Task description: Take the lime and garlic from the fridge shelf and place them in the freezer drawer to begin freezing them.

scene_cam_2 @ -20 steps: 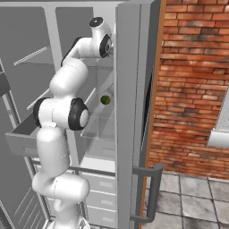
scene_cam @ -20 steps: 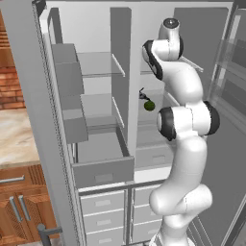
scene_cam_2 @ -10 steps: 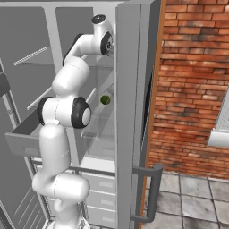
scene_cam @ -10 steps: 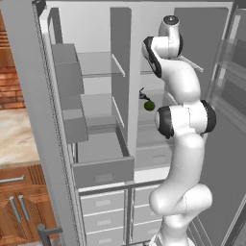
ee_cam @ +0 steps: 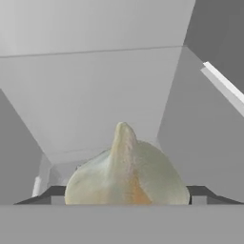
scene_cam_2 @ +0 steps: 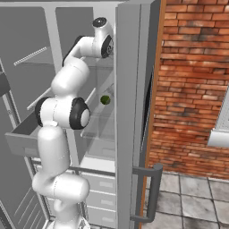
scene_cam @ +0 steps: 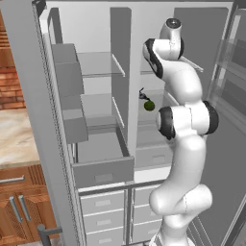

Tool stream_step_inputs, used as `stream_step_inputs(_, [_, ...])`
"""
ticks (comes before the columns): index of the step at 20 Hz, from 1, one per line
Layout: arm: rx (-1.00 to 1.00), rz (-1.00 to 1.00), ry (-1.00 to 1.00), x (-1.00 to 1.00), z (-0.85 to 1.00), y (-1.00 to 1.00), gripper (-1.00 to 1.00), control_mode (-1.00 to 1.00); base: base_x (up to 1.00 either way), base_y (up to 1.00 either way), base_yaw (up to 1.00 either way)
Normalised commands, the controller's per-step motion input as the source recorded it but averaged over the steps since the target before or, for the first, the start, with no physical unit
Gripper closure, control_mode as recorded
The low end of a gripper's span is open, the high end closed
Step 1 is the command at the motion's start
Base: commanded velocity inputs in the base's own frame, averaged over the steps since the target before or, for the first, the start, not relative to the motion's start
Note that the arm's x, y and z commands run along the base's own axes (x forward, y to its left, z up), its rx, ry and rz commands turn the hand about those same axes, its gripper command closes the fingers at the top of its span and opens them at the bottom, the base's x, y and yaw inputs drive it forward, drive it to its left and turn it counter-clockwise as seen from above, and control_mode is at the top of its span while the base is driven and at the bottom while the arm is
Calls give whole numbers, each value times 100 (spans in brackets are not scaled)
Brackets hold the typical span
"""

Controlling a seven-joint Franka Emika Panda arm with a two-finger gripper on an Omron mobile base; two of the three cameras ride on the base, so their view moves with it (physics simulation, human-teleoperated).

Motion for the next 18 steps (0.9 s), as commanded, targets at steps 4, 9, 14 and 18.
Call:
stream_step_inputs(4, [0, 4, 0, -18, -37, 27, 100, -100, 0, 0, 0])
stream_step_inputs(9, [0, 1, 0, -69, -11, 30, 100, -100, 0, 0, 0])
stream_step_inputs(14, [0, 0, 0, -98, -22, 40, 100, -100, 0, 0, 0])
stream_step_inputs(18, [0, 0, 0, -100, -17, 34, 100, -100, 0, 0, 0])
